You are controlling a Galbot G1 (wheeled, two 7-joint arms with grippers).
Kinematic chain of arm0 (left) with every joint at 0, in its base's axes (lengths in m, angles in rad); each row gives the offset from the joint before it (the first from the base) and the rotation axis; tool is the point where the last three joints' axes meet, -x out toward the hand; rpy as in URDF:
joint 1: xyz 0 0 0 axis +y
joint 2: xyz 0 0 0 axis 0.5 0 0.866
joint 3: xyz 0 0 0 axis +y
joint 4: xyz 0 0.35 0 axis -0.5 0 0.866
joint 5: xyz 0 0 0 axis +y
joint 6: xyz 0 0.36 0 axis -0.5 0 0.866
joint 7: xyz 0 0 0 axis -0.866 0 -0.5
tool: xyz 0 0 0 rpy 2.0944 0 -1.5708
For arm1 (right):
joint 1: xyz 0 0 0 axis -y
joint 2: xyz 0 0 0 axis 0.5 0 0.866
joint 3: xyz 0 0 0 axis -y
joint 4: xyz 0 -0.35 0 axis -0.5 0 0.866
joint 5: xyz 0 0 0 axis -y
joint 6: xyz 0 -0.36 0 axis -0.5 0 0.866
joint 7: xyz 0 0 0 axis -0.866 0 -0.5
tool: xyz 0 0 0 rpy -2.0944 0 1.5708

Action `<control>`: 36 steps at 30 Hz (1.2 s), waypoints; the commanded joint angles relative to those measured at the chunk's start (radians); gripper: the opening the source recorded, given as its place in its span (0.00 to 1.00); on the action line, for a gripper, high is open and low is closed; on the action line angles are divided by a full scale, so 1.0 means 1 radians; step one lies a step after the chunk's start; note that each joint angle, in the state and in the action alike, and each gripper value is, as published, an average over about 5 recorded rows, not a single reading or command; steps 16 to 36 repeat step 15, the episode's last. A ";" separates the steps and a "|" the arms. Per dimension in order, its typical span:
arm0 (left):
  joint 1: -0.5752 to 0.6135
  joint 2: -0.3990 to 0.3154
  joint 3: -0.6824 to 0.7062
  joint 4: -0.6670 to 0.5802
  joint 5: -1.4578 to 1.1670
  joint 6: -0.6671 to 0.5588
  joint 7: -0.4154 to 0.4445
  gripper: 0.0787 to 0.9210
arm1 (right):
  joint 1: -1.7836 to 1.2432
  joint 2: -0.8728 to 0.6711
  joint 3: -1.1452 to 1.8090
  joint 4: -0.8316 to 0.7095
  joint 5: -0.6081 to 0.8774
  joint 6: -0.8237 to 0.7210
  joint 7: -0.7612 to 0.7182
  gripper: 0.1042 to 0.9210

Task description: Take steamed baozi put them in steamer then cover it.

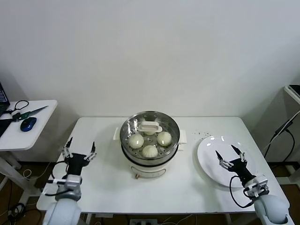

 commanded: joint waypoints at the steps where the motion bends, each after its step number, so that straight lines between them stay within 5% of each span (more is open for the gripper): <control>1: 0.083 -0.057 -0.149 0.097 -0.396 -0.265 0.058 0.88 | -0.011 0.015 -0.002 0.013 0.016 0.042 0.006 0.88; 36: 0.096 -0.048 -0.120 0.074 -0.338 -0.257 0.101 0.88 | -0.031 0.025 0.007 0.027 0.021 0.060 0.010 0.88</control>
